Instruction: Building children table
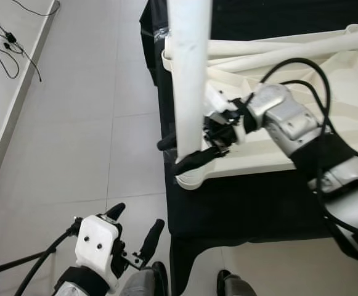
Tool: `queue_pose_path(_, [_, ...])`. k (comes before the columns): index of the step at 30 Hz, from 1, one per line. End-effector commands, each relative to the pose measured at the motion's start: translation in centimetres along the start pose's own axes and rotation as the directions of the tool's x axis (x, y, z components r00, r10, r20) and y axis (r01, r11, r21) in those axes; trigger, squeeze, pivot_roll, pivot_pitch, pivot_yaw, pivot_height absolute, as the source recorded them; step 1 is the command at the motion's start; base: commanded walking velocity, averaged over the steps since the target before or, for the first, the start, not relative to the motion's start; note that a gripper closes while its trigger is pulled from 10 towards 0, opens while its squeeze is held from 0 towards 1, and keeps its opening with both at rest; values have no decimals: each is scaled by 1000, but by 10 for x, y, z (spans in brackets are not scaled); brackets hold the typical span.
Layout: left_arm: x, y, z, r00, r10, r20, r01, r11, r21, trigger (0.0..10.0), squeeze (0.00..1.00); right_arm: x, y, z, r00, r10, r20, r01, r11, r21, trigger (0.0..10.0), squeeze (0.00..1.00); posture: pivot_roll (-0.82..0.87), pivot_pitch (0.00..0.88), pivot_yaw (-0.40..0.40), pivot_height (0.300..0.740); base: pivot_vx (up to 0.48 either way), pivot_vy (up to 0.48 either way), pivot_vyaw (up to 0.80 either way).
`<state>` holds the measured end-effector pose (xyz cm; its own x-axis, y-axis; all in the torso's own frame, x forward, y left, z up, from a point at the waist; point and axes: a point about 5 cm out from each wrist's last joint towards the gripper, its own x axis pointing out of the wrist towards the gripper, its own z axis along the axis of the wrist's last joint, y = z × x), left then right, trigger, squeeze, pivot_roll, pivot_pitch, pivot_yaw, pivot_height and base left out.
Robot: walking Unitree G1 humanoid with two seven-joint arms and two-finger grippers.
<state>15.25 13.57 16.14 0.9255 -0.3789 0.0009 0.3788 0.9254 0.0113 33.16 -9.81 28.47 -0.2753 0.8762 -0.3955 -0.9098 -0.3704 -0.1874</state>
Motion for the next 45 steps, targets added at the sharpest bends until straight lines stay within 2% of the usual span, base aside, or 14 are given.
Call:
queue_pose_path(1, [-3, 1, -4, 1000, 13, -23, -13, 1000, -10, 10000, 0, 14, 14, -30, 992, 121, -39, -113, 982, 152, 10000, 0, 75, 343, 42, 740, 0, 0, 0])
queue_pose_path(22, [-2, 2, -6, 1000, 17, -22, -17, 1000, -18, 10000, 0, 35, 17, -61, 994, -88, -64, 93, 992, 86, 10000, 0, 52, 321, 30, 740, 0, 0, 0])
queue_pose_path(23, [-2, 2, -7, 1000, 19, -22, -19, 1000, -16, 10000, 0, 44, 18, -72, 958, -270, -97, 285, 939, 194, 10000, 0, 53, 315, 12, 740, 0, 0, 0])
queue_pose_path(24, [-2, 2, -7, 1000, 19, -22, -19, 1000, -16, 10000, 0, 44, 18, -72, 958, -270, -97, 285, 939, 194, 10000, 0, 53, 315, 12, 740, 0, 0, 0])
queue_pose_path(25, [-2, 1, -9, 999, 22, -24, -22, 1000, -13, 10000, 0, 51, 20, -84, 870, -463, -167, 492, 827, 272, 10000, 0, 60, 305, -13, 740, 0, 0, 0])
queue_pose_path(26, [-2, 2, -10, 999, 29, -25, -29, 1000, -8, 10000, 0, 63, 30, -95, 673, -701, -236, 731, 582, 356, 10000, 0, 55, 299, -15, 740, 0, 0, 0])
queue_pose_path(27, [-2, 2, -10, 999, 29, -25, -29, 1000, -8, 10000, 0, 63, 30, -95, 673, -701, -236, 731, 582, 356, 10000, 0, 55, 299, -15, 740, 0, 0, 0])
queue_pose_path(28, [-1, 3, -10, 999, 37, -25, -37, 999, -5, 10000, 0, 69, 50, -104, 564, -762, -319, 814, 449, 369, 10000, 0, 53, 295, -7, 740, 0, 0, 0])
queue_pose_path(29, [-1, 3, -10, 999, 37, -25, -37, 999, -5, 10000, 0, 69, 50, -104, 564, -762, -319, 814, 449, 369, 10000, 0, 53, 295, -7, 740, 0, 0, 0])
queue_pose_path(31, [3, 8, -11, 999, 47, -22, -47, 999, 0, 10000, 0, 78, 69, -112, 404, -846, -349, 871, 238, 430, 10000, 0, 31, 272, 21, 740, 0, 0, 0])
queue_pose_path(33, [5, 10, -12, 999, 48, -21, -48, 999, 2, 10000, 0, 80, 67, -112, 371, -868, -330, 871, 203, 447, 10000, 0, 31, 272, 21, 740, 0, 0, 0])
queue_pose_path(35, [9, 16, -15, 998, 59, -25, -59, 998, 2, 10000, 0, 77, 52, -106, 254, -938, -237, 873, 117, 474, 10000, 0, 40, 231, 24, 740, 0, 0, 0])
queue_pose_path(42, [12, 20, -18, 997, 72, -26, -71, 997, 13, 10000, 0, 77, 44, -104, 214, -960, -180, 858, 97, 504, 10000, 0, 42, 218, 26, 740, 0, 0, 0])
queue_pose_path(45, [16, 24, -20, 996, 86, -20, -85, 996, 29, 10000, 0, 75, 37, -89, 229, -972, -62, 800, 151, 581, 10000, 0, 39, 192, 24, 740, 0, 0, 0])
